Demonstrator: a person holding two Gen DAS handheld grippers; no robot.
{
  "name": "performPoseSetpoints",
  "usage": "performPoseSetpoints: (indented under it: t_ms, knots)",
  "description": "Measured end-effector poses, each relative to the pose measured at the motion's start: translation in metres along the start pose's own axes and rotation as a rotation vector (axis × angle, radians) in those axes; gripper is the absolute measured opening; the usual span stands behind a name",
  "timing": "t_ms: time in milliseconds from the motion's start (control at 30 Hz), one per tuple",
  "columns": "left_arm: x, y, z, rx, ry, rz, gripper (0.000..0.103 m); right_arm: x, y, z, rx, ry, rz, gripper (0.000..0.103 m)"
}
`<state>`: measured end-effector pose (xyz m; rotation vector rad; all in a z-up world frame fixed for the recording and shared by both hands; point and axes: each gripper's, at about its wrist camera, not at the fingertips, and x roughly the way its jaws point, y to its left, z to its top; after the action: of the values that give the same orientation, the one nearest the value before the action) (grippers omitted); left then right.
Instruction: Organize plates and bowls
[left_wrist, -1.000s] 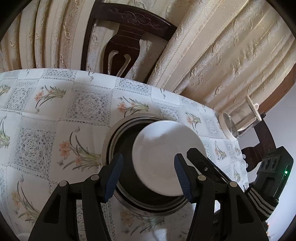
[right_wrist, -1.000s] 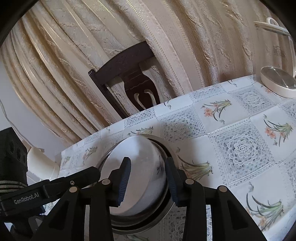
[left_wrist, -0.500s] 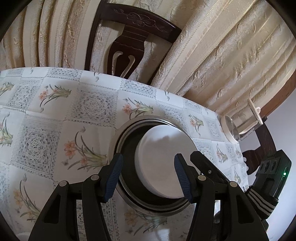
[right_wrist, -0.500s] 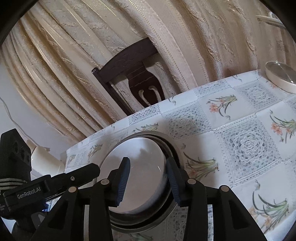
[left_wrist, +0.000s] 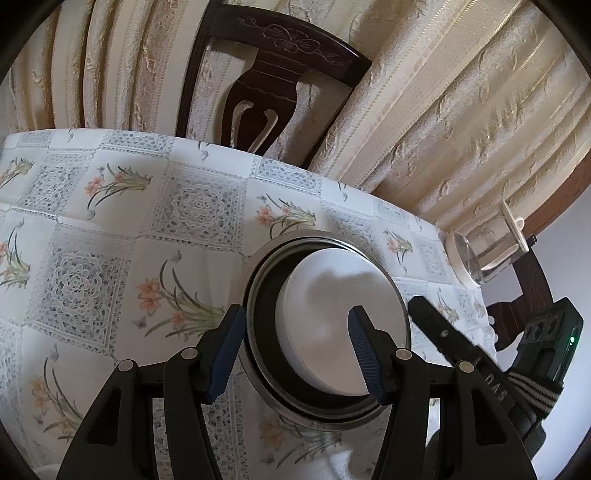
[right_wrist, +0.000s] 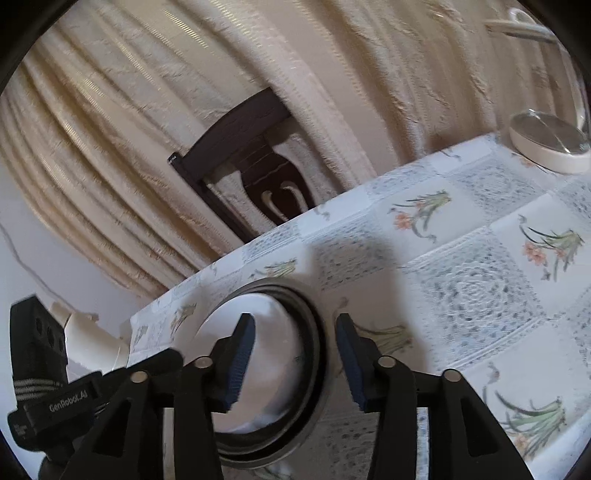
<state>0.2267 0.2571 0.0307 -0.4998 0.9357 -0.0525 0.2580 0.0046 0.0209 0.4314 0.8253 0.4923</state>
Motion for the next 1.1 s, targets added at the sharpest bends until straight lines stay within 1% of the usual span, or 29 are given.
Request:
performPoseSetpoints:
  t_ms: [33,133,200,433,567,767,1100]
  knots:
    - [0.001,0.001,0.0,-0.002,0.003,0.0,0.06,-0.001,-0.004,0.001,0.013,-0.003,-0.003,0.058]
    - [0.002,0.002,-0.001,-0.007,0.01,0.001,0.06,-0.001,-0.01,0.003,0.037,-0.005,-0.004,0.065]
    - [0.002,0.002,-0.001,-0.007,0.009,-0.002,0.062,-0.001,-0.012,0.004,0.053,-0.003,0.002,0.069]
    - [-0.001,0.009,0.001,-0.039,-0.003,-0.026,0.067,0.004,-0.021,0.001,0.11,0.027,0.032,0.07]
    - [0.004,0.013,0.002,-0.066,0.008,-0.044,0.069,0.011,-0.016,-0.003,0.099,0.056,0.049,0.07]
    - [0.012,0.015,0.002,-0.082,0.022,-0.057,0.069,0.018,-0.014,-0.008,0.087,0.084,0.057,0.07]
    - [0.027,0.016,0.0,-0.09,0.047,-0.051,0.069,0.031,-0.01,-0.016,0.064,0.131,0.057,0.07]
